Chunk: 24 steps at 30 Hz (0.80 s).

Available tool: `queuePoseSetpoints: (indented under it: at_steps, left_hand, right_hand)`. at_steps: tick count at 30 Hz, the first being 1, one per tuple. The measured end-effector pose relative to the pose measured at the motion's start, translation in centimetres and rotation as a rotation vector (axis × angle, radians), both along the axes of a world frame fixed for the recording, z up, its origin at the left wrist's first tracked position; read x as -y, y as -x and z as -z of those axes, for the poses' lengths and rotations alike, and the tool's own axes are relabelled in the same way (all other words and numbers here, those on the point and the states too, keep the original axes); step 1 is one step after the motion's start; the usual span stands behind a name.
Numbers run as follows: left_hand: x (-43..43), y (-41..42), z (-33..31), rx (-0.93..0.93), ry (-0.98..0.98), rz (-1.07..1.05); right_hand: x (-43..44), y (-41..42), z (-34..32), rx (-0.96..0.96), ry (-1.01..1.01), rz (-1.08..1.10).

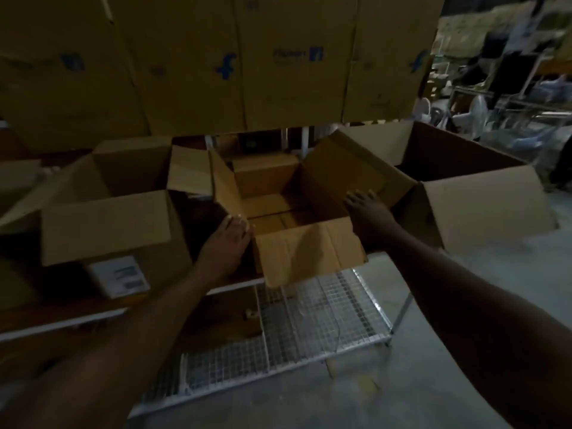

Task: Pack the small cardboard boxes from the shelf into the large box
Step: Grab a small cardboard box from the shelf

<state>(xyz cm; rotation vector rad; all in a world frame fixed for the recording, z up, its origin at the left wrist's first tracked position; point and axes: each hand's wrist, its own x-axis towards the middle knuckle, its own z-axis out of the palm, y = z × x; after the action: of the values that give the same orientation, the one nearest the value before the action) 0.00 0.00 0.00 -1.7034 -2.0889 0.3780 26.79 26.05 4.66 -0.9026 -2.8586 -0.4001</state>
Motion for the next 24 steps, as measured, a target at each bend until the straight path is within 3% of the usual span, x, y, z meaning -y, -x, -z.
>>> queuePoseSetpoints:
  at_steps: [6, 11, 21, 24]
  left_hand:
    - [-6.0, 3.9, 5.2, -0.038, -0.036, 0.12]
    - [-9.3, 4.5, 7.1, -0.164, 0.107, 0.169]
    - [-11.4, 5.0, 3.5, 0.084, -0.227, 0.158]
    - [-10.9, 4.2, 3.3, 0.024, -0.222, 0.088]
  right_hand:
    - [-5.0, 1.9, 6.7, 0.074, 0.115, 0.053]
    - [-8.9, 4.3, 8.8, 0.143, 0.16, -0.021]
    - [-16.2, 2.3, 7.6, 0.043, -0.001, -0.414]
    - [-17.2, 3.1, 6.2, 0.045, -0.032, -0.537]
